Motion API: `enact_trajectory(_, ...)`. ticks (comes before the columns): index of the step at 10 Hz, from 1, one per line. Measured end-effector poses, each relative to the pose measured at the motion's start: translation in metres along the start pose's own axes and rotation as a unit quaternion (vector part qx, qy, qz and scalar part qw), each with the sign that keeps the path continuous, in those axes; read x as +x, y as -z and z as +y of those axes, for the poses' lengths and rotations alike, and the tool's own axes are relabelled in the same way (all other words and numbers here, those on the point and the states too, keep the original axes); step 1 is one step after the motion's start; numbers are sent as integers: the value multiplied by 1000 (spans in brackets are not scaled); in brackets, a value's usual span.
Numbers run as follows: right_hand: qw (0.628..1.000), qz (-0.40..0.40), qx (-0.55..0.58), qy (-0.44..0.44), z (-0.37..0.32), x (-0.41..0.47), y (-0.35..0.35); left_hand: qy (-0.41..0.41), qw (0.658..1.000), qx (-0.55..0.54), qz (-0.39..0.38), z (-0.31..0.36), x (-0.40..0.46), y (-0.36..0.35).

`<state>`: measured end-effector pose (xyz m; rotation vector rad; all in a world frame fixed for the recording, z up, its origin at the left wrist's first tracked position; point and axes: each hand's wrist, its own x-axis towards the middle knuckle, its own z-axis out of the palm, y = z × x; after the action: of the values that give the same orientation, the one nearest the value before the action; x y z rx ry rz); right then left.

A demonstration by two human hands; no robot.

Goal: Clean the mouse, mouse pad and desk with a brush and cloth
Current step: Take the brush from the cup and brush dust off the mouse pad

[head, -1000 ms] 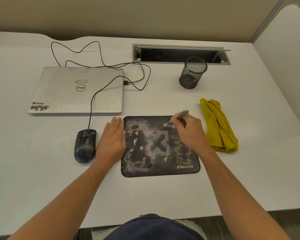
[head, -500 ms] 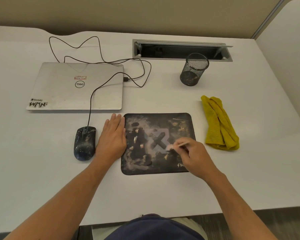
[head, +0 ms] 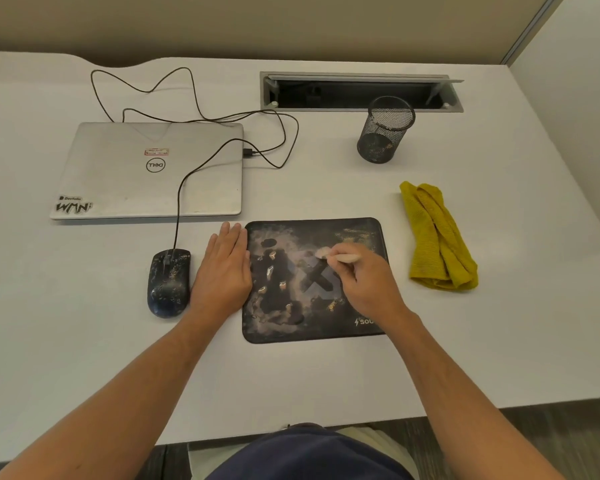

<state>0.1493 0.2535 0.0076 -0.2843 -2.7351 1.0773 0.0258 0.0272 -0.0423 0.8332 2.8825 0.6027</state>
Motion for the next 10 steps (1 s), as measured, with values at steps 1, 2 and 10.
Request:
enact_trajectory(1, 999, -40, 0, 1, 0, -27, 6, 0, 1000, -2, 5, 0, 0, 0)
enact_trajectory(2, 997, -70, -16, 7, 2, -56, 13, 0, 1000, -3, 6, 1, 1, 1)
enact_trajectory(10, 997, -82, -6, -6, 11, -73, 32, -4, 1000, 7, 13, -1, 1, -1)
